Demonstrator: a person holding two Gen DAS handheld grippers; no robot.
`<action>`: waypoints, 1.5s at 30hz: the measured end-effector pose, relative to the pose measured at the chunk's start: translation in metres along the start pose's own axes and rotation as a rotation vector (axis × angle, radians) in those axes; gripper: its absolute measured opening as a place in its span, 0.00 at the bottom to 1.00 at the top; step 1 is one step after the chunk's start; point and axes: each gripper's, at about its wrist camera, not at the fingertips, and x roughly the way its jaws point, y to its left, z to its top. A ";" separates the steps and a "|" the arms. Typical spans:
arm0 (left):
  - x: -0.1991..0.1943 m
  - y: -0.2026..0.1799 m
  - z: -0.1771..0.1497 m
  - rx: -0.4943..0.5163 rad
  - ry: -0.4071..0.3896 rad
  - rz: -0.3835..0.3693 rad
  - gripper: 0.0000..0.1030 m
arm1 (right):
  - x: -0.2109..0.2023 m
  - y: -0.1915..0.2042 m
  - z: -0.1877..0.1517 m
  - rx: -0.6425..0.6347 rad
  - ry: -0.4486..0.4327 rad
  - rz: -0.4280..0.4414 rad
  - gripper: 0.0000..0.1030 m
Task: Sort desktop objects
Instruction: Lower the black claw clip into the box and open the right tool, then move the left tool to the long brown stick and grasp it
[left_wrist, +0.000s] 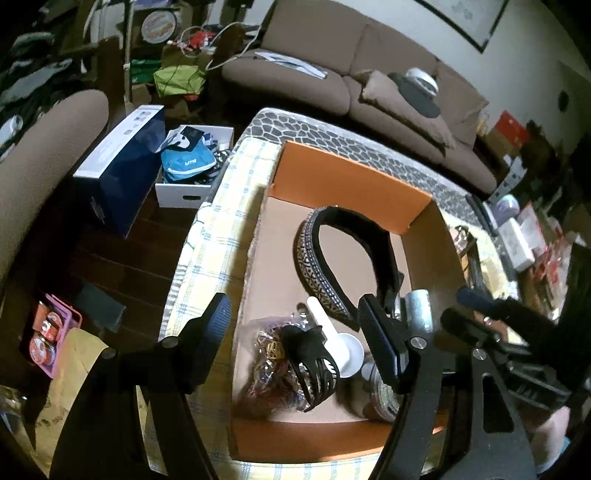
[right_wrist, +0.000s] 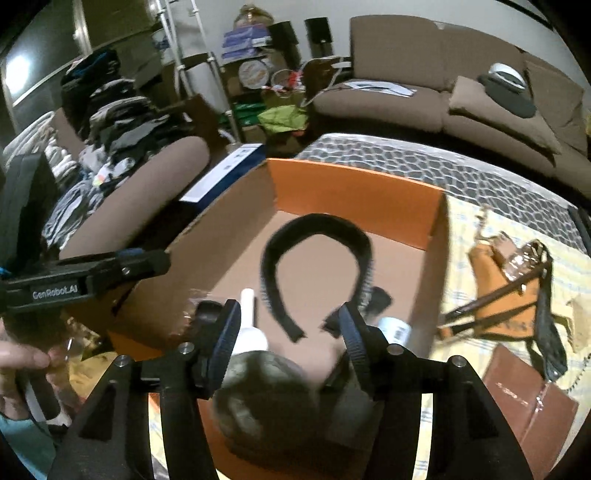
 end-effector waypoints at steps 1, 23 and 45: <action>0.001 -0.004 0.000 0.013 0.001 0.007 0.68 | -0.002 -0.003 -0.001 0.001 0.000 -0.011 0.57; 0.011 -0.082 -0.006 0.145 -0.019 0.031 1.00 | -0.039 -0.067 -0.014 0.067 -0.052 -0.134 0.97; 0.031 -0.216 -0.027 0.440 -0.087 -0.077 1.00 | -0.105 -0.225 -0.066 0.424 -0.070 -0.181 0.97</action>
